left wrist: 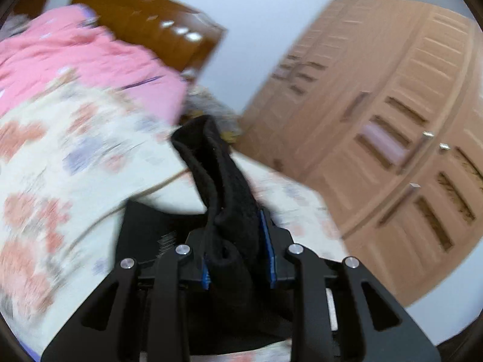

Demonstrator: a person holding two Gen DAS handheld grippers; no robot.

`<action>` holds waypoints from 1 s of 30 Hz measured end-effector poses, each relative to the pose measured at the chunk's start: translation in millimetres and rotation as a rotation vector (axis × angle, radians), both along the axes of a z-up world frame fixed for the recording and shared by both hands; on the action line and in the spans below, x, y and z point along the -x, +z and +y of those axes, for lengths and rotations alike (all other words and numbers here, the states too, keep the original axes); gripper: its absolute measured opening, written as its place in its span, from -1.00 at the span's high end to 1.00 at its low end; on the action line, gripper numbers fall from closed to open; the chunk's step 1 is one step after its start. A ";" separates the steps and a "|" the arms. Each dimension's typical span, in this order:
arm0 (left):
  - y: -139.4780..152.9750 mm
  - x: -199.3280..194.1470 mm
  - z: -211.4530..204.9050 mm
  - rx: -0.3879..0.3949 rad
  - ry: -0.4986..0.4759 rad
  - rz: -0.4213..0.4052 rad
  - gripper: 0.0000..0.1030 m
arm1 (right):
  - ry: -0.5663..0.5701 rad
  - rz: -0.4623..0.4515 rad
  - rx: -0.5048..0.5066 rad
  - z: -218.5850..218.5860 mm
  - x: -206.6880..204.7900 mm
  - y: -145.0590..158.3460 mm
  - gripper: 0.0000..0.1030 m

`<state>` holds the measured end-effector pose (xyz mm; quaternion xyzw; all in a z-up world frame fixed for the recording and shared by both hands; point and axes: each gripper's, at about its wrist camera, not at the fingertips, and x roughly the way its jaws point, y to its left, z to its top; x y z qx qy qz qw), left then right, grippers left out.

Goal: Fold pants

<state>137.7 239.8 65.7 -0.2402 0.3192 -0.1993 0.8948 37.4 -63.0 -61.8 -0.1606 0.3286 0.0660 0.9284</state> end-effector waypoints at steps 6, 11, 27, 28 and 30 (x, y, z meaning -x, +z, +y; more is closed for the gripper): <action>-117.0 17.7 50.6 0.232 0.128 0.161 0.48 | 0.010 0.017 -0.041 -9.9 -4.0 -1.7 -0.77; -56.2 36.6 21.3 0.049 0.131 0.048 0.49 | 0.001 0.034 -0.084 -17.4 -5.5 -4.3 -0.77; -49.4 58.6 48.8 -0.151 0.464 0.089 -0.64 | 0.322 0.260 -0.388 -74.1 4.2 20.4 -0.78; -38.0 60.7 46.0 -0.178 0.497 0.067 -0.64 | 0.318 0.242 -0.451 -84.3 -0.2 28.1 -0.78; -14.5 56.7 32.8 -0.226 0.463 0.003 -0.73 | 0.313 0.204 -0.603 -102.2 -22.4 44.1 -0.78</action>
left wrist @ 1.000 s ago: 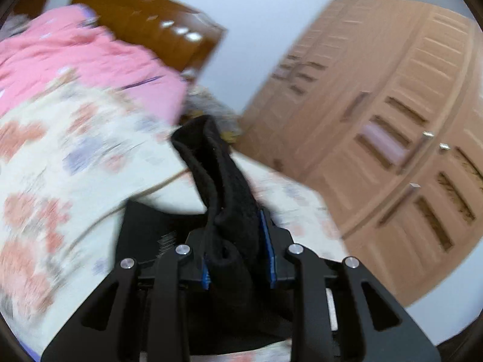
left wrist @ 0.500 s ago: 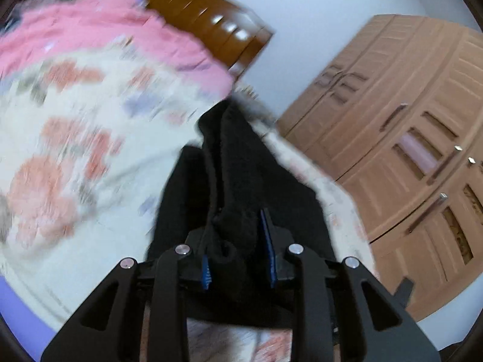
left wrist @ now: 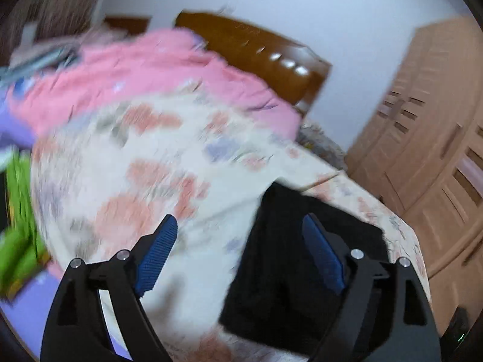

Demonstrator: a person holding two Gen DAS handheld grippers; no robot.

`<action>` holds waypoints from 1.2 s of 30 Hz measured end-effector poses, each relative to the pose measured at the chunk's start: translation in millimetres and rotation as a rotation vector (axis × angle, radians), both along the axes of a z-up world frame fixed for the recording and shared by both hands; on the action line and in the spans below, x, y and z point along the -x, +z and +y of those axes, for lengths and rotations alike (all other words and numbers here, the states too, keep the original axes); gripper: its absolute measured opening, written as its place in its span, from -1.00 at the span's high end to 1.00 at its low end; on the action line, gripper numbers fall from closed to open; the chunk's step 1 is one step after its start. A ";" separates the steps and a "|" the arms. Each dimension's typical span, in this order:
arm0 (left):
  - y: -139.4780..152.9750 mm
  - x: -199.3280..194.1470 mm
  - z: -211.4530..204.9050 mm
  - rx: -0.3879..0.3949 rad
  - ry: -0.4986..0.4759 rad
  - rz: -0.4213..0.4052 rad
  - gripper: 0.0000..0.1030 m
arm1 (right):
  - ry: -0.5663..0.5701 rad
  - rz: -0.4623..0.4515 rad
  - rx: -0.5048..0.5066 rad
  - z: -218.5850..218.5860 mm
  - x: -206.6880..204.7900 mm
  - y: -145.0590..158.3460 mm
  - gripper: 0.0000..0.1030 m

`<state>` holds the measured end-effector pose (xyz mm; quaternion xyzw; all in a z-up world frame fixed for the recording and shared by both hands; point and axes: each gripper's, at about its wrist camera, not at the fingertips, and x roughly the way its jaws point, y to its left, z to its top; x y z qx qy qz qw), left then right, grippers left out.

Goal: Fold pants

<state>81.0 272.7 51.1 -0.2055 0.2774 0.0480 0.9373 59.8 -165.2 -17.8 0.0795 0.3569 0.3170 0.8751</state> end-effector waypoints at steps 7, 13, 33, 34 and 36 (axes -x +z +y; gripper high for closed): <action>3.3 -80.8 -105.7 -0.178 -0.325 0.019 -0.91 | 0.085 0.051 -0.194 22.7 -123.1 0.1 -0.78; -67.1 -118.1 -79.6 -0.014 -0.302 0.138 -0.89 | 0.101 0.189 -0.181 38.9 -195.2 -37.8 -0.78; -66.2 -116.0 -74.8 0.027 -0.305 0.153 -0.95 | 0.065 0.115 -0.255 64.3 -164.3 5.9 -0.79; -60.8 -117.3 -74.4 0.040 -0.285 0.178 -0.95 | 0.085 0.108 -0.253 64.4 -155.0 7.5 -0.79; -43.6 -120.1 -72.0 0.109 -0.295 0.181 -0.95 | 0.158 0.100 -0.251 69.1 -131.8 9.8 -0.79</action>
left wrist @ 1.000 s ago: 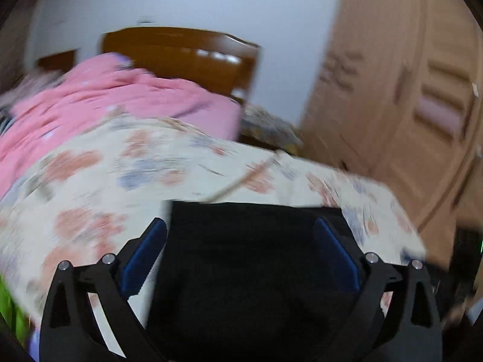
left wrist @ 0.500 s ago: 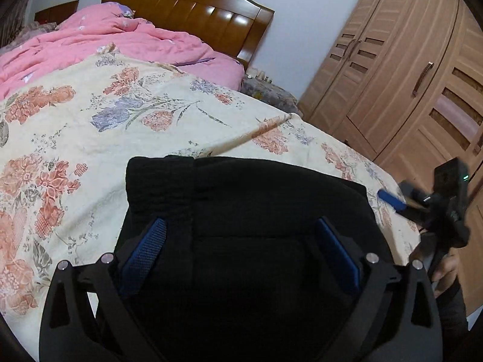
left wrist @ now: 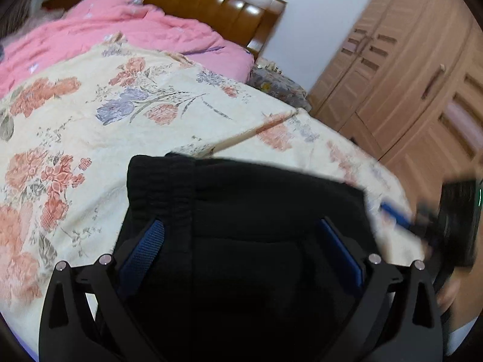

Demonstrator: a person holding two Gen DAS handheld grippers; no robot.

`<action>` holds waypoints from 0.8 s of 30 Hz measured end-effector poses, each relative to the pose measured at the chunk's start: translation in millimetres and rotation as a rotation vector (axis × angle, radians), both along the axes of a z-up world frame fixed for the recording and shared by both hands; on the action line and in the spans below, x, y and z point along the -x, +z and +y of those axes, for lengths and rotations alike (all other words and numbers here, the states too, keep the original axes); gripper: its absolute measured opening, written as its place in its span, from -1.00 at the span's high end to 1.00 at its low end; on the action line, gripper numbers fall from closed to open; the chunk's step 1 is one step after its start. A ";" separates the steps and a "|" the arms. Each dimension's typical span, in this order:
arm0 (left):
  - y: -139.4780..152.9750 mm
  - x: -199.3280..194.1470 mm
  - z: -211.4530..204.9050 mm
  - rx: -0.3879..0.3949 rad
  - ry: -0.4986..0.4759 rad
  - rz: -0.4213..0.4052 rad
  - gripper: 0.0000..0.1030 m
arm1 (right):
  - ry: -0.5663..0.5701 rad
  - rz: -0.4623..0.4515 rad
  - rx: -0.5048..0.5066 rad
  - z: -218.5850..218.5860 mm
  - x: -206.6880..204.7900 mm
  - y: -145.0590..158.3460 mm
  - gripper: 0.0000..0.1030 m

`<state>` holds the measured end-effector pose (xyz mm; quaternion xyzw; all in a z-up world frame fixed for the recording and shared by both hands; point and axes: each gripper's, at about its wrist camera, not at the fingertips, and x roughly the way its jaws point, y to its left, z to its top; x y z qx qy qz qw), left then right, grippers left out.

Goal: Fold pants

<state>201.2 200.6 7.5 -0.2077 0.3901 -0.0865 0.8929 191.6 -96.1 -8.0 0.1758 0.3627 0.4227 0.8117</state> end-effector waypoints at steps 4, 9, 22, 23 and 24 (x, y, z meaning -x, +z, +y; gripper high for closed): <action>28.2 -14.5 -7.6 -0.040 -0.048 -0.048 -0.96 | 0.094 -0.019 0.045 12.1 30.4 0.0 -0.79; 0.9 -50.5 -10.9 -0.151 -0.095 -0.012 -0.96 | 0.123 -0.093 0.206 28.7 49.9 -23.9 -0.80; -3.2 -43.8 -16.9 -0.212 -0.062 -0.030 -0.96 | 0.113 -0.071 0.092 15.3 46.5 -28.9 -0.80; -3.3 -43.5 -18.4 -0.222 -0.061 -0.030 -0.96 | 0.110 -0.079 0.103 18.8 46.2 -29.0 -0.80; -3.7 -43.0 -20.0 -0.235 -0.060 -0.029 -0.96 | 0.104 -0.086 0.116 21.8 48.4 -24.9 -0.80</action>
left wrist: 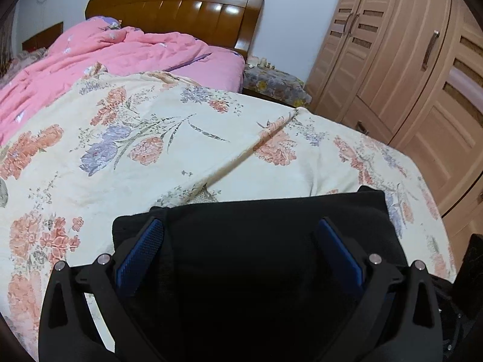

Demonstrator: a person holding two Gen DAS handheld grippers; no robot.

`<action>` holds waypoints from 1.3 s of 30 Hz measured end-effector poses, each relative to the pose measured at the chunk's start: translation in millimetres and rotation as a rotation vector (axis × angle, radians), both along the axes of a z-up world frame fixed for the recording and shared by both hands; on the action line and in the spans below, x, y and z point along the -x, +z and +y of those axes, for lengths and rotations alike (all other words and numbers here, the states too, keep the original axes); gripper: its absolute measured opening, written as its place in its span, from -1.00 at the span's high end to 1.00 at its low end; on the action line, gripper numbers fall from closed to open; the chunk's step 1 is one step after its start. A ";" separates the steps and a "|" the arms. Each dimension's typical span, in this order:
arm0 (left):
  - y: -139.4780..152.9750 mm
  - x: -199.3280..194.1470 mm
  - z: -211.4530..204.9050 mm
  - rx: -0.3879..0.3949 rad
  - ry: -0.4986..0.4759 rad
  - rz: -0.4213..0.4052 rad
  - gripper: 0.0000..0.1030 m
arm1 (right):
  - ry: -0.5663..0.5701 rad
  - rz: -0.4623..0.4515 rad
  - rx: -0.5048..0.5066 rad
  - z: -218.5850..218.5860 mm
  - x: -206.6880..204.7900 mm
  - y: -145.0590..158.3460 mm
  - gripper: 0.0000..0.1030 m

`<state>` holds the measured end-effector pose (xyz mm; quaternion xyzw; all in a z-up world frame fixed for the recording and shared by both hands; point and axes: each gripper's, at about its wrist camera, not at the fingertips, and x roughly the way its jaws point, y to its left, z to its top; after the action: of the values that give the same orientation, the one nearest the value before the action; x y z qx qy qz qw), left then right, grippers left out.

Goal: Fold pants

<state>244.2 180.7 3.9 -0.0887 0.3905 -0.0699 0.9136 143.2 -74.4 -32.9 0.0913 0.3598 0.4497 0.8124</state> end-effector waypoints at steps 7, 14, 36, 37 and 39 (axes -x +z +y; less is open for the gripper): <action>-0.6 0.4 0.0 -0.004 0.001 -0.002 -0.96 | -0.016 -0.013 0.005 3.8 -1.3 -2.0 -0.80; 14.7 21.2 -4.9 -0.048 0.076 -0.052 -0.96 | -0.138 -0.001 0.098 7.4 13.7 17.9 -0.80; -6.1 147.8 -53.7 -0.296 0.036 -0.142 -0.97 | -0.328 -0.110 0.282 11.5 90.6 4.8 -0.91; -6.9 152.0 -54.9 -0.296 0.031 -0.143 -0.97 | -0.322 -0.108 0.293 15.4 89.8 -2.0 -0.91; -11.4 162.9 -56.7 -0.314 0.034 -0.164 -0.97 | -0.344 -0.086 0.342 20.6 84.3 -17.6 -0.91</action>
<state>81.3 124.0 -7.5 0.0544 0.3195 0.0005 0.9460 58.9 -53.8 -50.5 -0.0068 0.3748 0.2410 0.8952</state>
